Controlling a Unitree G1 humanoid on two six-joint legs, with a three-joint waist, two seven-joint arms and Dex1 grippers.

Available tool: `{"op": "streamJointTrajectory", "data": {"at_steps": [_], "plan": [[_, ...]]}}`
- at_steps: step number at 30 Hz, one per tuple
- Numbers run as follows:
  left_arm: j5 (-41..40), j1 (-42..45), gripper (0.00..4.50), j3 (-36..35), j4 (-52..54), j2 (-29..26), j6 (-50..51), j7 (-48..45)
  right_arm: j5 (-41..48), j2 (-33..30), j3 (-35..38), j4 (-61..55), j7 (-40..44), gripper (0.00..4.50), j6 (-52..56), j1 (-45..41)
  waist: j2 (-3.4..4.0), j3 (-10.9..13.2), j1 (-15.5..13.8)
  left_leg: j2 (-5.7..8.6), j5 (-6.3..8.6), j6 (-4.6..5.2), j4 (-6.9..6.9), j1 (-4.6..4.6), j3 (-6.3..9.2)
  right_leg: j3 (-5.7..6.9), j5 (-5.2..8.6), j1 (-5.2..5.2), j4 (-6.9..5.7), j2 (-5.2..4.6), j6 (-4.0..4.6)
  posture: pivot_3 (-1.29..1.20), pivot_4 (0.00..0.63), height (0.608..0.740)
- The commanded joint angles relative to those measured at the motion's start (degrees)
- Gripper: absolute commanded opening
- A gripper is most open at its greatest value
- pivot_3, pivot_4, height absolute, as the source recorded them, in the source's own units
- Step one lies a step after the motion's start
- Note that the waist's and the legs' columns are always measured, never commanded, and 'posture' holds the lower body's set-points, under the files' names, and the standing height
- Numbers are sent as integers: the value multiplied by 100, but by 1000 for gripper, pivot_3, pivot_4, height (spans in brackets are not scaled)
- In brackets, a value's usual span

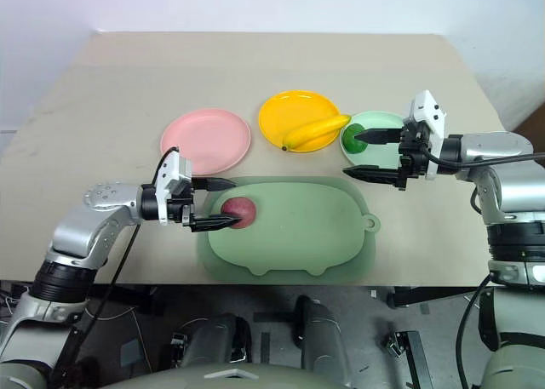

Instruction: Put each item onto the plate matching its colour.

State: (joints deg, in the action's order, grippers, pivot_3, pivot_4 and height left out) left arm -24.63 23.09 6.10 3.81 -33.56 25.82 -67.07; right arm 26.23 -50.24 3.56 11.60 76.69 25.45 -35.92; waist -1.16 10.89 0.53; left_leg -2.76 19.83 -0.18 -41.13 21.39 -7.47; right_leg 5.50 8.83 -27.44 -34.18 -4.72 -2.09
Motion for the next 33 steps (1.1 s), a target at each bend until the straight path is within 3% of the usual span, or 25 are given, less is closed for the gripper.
{"op": "streamJointTrajectory", "data": {"at_steps": [1,4,7,10,12,17,24,30,33], "plan": [[-62,-29,4500,33,84,24,-83,-77,56,9,164,-20,-50,4450,-41,-170,0,0,2,0,0,0,0,0,0,0,0,0,0,0,0,0,150,704],[6,-30,4500,92,-6,31,-78,-75,44,12,182,-22,-79,4450,-78,-189,0,0,-1,0,0,0,0,0,0,0,0,1,0,0,0,0,150,704],[91,-70,3907,175,-69,22,-149,-97,-9,3,187,-26,-146,4500,-152,-205,0,0,-2,0,0,0,-1,0,0,0,0,1,0,-1,0,0,150,704],[169,-151,2884,225,-39,2,-330,-100,11,6,183,-37,-155,4500,-153,-224,0,0,1,0,0,0,0,0,0,0,0,1,0,0,0,0,150,704],[190,-157,2559,225,-41,-6,-386,-98,-22,-1,160,-57,-159,4500,-216,-221,0,0,0,0,0,0,0,-1,0,0,0,1,0,-1,0,0,150,704],[129,76,2554,74,-173,26,-319,-13,-3,27,151,-1,-208,4500,-149,-279,0,0,-2,0,0,0,-1,-1,1,0,0,1,0,-1,0,0,150,704],[-355,651,2554,-657,-400,-4,98,313,-14,73,157,66,-200,4500,-239,-285,0,0,-6,0,0,0,-2,0,1,0,0,1,-1,-1,0,0,150,704],[-200,1492,2554,-1046,-1634,74,385,1068,-19,71,133,163,-84,4500,-227,-270,0,0,2,1,0,0,-2,-2,0,1,-1,4,-3,1,-1,0,150,704],[555,1652,2554,-845,-2221,54,-417,1624,26,41,151,200,83,4500,-231,-235,0,0,4,1,0,0,-2,-2,0,1,-1,3,-4,0,-1,0,150,704]]}}
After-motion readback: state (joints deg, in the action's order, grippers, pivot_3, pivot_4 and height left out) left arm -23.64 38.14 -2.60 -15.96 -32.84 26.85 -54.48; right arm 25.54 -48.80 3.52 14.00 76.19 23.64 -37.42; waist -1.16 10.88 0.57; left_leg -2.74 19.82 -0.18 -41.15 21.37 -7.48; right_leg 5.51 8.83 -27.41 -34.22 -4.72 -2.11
